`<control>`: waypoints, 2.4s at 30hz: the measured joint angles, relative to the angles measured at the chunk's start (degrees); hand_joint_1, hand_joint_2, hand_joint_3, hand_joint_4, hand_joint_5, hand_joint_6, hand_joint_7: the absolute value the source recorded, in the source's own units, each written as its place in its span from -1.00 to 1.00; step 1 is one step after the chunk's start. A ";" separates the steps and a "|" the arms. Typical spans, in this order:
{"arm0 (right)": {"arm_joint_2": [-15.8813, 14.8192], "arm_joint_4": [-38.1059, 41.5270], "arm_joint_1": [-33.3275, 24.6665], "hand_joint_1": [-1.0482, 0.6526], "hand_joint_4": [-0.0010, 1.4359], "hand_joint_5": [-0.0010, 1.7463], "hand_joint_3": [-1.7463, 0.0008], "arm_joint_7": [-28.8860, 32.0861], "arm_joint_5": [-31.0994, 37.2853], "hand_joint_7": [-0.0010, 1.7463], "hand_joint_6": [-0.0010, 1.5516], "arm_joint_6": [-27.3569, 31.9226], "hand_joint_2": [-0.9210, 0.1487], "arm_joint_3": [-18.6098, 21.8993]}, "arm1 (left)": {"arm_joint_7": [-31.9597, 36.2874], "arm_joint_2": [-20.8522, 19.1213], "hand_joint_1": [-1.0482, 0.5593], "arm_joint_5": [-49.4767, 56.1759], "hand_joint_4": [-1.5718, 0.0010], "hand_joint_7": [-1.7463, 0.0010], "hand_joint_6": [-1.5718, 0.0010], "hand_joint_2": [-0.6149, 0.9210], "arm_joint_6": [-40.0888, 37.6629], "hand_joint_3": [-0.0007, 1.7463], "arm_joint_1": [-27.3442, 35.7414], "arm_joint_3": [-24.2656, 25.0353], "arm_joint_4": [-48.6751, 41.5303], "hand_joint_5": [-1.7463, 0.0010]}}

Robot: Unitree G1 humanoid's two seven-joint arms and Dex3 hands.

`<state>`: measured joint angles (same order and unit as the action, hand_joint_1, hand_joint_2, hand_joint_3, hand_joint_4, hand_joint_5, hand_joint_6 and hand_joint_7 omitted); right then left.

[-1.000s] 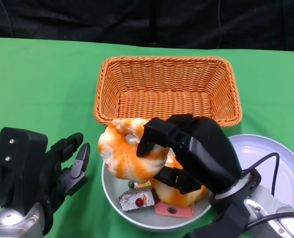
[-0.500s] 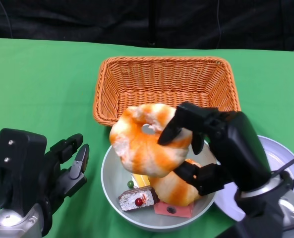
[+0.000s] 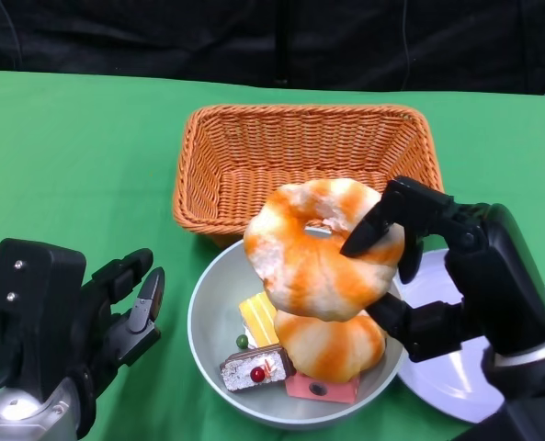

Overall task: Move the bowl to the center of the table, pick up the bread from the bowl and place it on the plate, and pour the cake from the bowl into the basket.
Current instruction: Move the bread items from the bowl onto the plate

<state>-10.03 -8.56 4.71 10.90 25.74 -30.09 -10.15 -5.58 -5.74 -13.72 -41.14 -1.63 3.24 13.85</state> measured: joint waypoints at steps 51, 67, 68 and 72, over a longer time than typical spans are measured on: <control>-5.08 5.46 -9.03 0.09 0.26 0.98 -0.79 -0.87 6.05 0.59 0.05 11.92 0.29 15.30 | -2.22 -3.20 -0.64 11.38 1.00 0.98 0.78 1.00 27.67 -0.21 8.00 -3.81 2.90 0.48; -13.77 -6.44 -10.26 -0.55 -0.16 -0.48 0.73 -22.31 19.95 -1.00 -0.77 35.57 -1.00 6.64 | -2.95 -3.20 -0.61 11.25 1.00 0.99 0.78 1.00 28.94 -0.20 8.22 -3.04 2.22 0.43; -14.29 -6.91 -10.33 -0.58 -0.09 -0.44 0.71 -22.49 21.25 -1.00 -0.78 36.06 -1.00 6.11 | -2.97 -3.20 -0.61 11.26 1.00 0.99 0.78 1.00 29.17 -0.20 8.22 -3.04 2.15 0.44; -15.77 -8.80 -10.93 -0.67 0.08 0.06 0.66 -23.40 26.23 -1.00 -0.80 37.90 -1.00 4.57 | -2.98 -3.20 -0.60 11.50 1.00 0.99 0.77 1.00 30.44 -0.19 8.23 -3.04 1.76 0.41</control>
<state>-25.81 -17.36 -6.22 -12.49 51.97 7.81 -5.59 -8.56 -8.95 -2.22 -10.70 6.60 0.20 15.61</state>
